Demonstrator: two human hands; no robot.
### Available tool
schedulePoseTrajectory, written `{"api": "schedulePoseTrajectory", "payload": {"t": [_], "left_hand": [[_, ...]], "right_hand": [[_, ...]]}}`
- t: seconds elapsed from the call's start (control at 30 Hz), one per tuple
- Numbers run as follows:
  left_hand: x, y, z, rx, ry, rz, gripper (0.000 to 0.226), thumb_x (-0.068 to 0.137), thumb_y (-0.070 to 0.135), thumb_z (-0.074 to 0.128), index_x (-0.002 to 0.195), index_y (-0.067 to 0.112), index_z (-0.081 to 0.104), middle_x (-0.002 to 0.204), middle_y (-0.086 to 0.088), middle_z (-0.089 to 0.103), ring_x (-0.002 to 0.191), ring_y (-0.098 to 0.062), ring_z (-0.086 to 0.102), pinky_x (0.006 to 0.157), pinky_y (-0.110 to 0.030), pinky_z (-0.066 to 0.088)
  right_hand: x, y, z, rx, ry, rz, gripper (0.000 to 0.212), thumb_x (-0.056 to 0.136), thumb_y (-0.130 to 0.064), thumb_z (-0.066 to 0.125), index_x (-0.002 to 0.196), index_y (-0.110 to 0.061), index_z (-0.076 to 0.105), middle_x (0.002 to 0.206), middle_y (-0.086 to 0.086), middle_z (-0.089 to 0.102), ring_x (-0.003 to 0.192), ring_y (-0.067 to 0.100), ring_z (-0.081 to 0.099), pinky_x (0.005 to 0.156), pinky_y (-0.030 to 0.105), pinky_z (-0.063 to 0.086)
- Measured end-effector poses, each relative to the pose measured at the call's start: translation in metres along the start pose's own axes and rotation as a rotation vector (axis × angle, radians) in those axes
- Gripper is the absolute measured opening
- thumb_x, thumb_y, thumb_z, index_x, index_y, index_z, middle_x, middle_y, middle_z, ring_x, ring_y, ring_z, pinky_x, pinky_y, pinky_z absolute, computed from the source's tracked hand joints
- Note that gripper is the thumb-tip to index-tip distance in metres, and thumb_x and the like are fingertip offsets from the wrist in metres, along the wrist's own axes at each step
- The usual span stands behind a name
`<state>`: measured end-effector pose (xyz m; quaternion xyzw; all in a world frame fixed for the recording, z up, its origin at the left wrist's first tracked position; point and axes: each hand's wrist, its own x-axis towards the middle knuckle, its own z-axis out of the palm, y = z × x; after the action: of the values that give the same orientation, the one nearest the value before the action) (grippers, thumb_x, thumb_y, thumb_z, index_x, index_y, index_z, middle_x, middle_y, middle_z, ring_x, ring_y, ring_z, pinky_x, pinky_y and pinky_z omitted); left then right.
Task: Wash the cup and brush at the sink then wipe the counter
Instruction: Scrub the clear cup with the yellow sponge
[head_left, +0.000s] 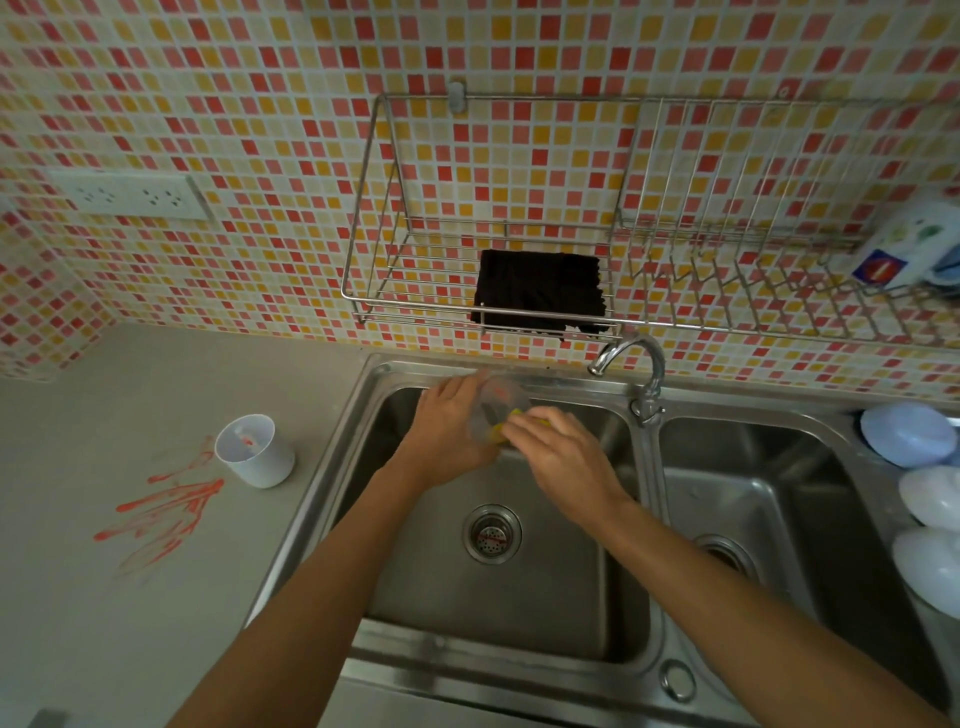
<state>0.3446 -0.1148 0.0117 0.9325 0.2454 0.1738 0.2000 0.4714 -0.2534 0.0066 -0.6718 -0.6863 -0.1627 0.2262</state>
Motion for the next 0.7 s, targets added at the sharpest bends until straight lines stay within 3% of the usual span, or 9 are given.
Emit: {"api": "schedulePoseTrajectory", "payload": {"t": [0.1,0.23,0.33,0.4,0.5,0.6,0.7], "left_hand": [[-0.005,0.005,0.008,0.046,0.135,-0.108,0.096,0.062,0.066,0.063,0.14,0.016,0.035,0.136,-0.007,0.044,0.125,-0.024,0.039,0.101,-0.041,0.038],[-0.009,0.007,0.009,0.089,0.232,-0.177,0.086,0.063,0.06,0.069,0.134,0.018,0.042,0.128,-0.004,0.047,0.119,-0.022,0.041,0.095,-0.041,0.04],[-0.007,-0.003,-0.002,0.048,0.238,-0.055,0.08,0.065,0.059,0.063,0.131,0.018,0.045,0.126,-0.002,0.051,0.117,-0.021,0.045,0.095,-0.038,0.041],[-0.004,-0.008,-0.008,0.038,0.222,0.073,0.073,0.067,0.049,0.07,0.128,0.016,0.045,0.125,-0.002,0.053,0.116,-0.02,0.048,0.097,-0.034,0.04],[-0.002,-0.008,-0.012,0.009,0.143,0.147,0.068,0.068,0.027,0.079,0.126,0.014,0.047,0.124,-0.004,0.055,0.115,-0.022,0.049,0.099,-0.034,0.041],[-0.004,-0.003,-0.009,0.0,0.065,0.163,0.066,0.069,0.027,0.078,0.127,0.014,0.049,0.124,-0.003,0.055,0.116,-0.02,0.047,0.101,-0.035,0.04],[-0.004,-0.001,-0.009,-0.083,0.055,0.116,0.069,0.067,0.022,0.077,0.129,0.017,0.047,0.126,-0.001,0.053,0.118,-0.018,0.045,0.102,-0.031,0.038]], "right_hand": [[0.003,-0.004,0.006,0.008,0.046,0.028,0.029,0.083,-0.005,0.054,0.106,-0.011,0.07,0.11,0.001,0.07,0.103,0.022,0.06,0.077,0.036,0.054],[0.006,-0.013,0.005,0.093,0.024,0.056,0.033,0.081,-0.001,0.069,0.112,-0.011,0.068,0.114,0.001,0.067,0.107,0.02,0.057,0.085,0.034,0.051],[0.008,-0.02,-0.006,0.373,-0.004,0.156,0.032,0.091,-0.006,0.06,0.122,-0.011,0.064,0.12,0.002,0.059,0.108,0.015,0.055,0.094,0.027,0.046],[0.009,-0.022,-0.011,0.447,-0.06,0.158,0.036,0.093,-0.005,0.055,0.127,-0.013,0.061,0.122,0.002,0.058,0.108,0.014,0.056,0.094,0.024,0.046],[0.011,-0.012,-0.008,0.258,-0.18,0.031,0.041,0.083,0.001,0.064,0.121,-0.015,0.066,0.115,0.002,0.065,0.104,0.02,0.059,0.085,0.034,0.051],[0.024,0.005,-0.011,-0.081,-0.247,-0.149,0.037,0.075,-0.002,0.069,0.107,-0.019,0.071,0.107,-0.001,0.066,0.104,0.021,0.058,0.081,0.038,0.045],[0.027,0.008,-0.014,-0.193,-0.202,-0.144,0.03,0.077,-0.004,0.061,0.104,-0.016,0.07,0.107,-0.002,0.065,0.106,0.019,0.056,0.083,0.037,0.04]]}}
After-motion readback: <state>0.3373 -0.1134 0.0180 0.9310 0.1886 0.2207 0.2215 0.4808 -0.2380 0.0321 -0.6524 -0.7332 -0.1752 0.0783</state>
